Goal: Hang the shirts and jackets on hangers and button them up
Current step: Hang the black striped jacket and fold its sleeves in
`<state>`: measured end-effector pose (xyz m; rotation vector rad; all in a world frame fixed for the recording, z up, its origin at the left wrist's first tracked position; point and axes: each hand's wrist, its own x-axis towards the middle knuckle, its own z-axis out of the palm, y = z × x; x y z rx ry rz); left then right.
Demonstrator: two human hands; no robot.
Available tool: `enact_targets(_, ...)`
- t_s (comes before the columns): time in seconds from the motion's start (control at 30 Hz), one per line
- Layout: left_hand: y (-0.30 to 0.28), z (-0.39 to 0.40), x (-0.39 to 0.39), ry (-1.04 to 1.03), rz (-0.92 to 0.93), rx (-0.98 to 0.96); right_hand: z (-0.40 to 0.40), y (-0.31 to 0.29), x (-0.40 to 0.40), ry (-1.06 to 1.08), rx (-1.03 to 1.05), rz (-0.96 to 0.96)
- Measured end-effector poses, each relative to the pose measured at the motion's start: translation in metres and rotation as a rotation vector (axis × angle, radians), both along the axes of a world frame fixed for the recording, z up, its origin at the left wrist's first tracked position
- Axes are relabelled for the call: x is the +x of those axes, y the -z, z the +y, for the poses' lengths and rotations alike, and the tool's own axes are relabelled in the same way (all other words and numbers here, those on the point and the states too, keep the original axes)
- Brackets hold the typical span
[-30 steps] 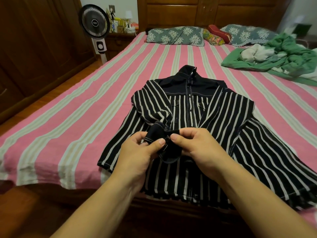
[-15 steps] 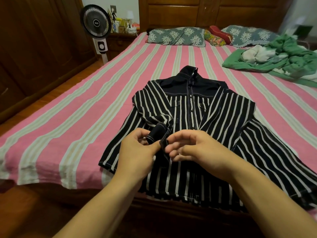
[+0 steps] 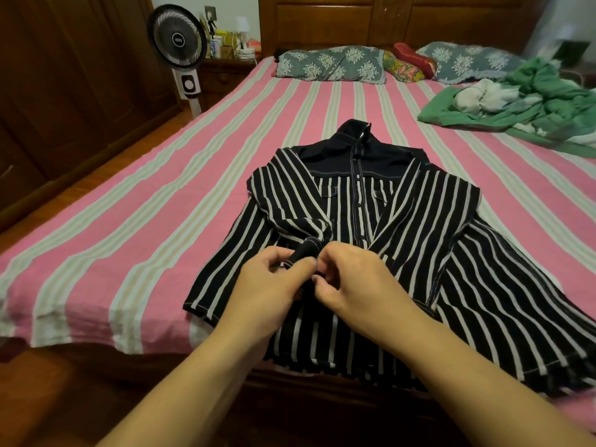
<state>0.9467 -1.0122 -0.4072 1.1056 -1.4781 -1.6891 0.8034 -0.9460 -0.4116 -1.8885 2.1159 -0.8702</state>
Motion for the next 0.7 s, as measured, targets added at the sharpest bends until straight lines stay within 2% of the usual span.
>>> enact_targets(0.07, 0.001, 0.0, 0.002, 0.032, -0.074, -0.115, 0.0, -0.001, 0.001, 0.017, 0.019, 0.01)
enact_targets(0.13, 0.004, -0.003, 0.003, 0.029, -0.1, -0.16, -0.001, -0.002, -0.001, 0.038, 0.044, -0.079)
enact_targets(0.33, 0.007, -0.003, 0.002, 0.022, -0.014, -0.059, -0.004, -0.009, -0.008, 0.066, 0.167, -0.59)
enact_targets(0.43, 0.008, -0.004, 0.0, 0.016, 0.023, 0.01, -0.006, -0.008, -0.006, 0.065, 0.215, -0.981)
enact_targets(0.5, 0.008, -0.003, -0.001, 0.016, 0.087, 0.098, -0.009, -0.005, -0.005, 0.094, 0.198, -1.125)
enact_targets(0.63, 0.006, -0.003, -0.002, -0.004, 0.192, 0.23, -0.009, 0.002, -0.003, 0.095, 0.102, -0.924)
enact_targets(0.7, 0.006, -0.004, -0.003, -0.043, 0.182, 0.22, -0.006, 0.004, -0.003, 0.053, 0.034, -0.694)
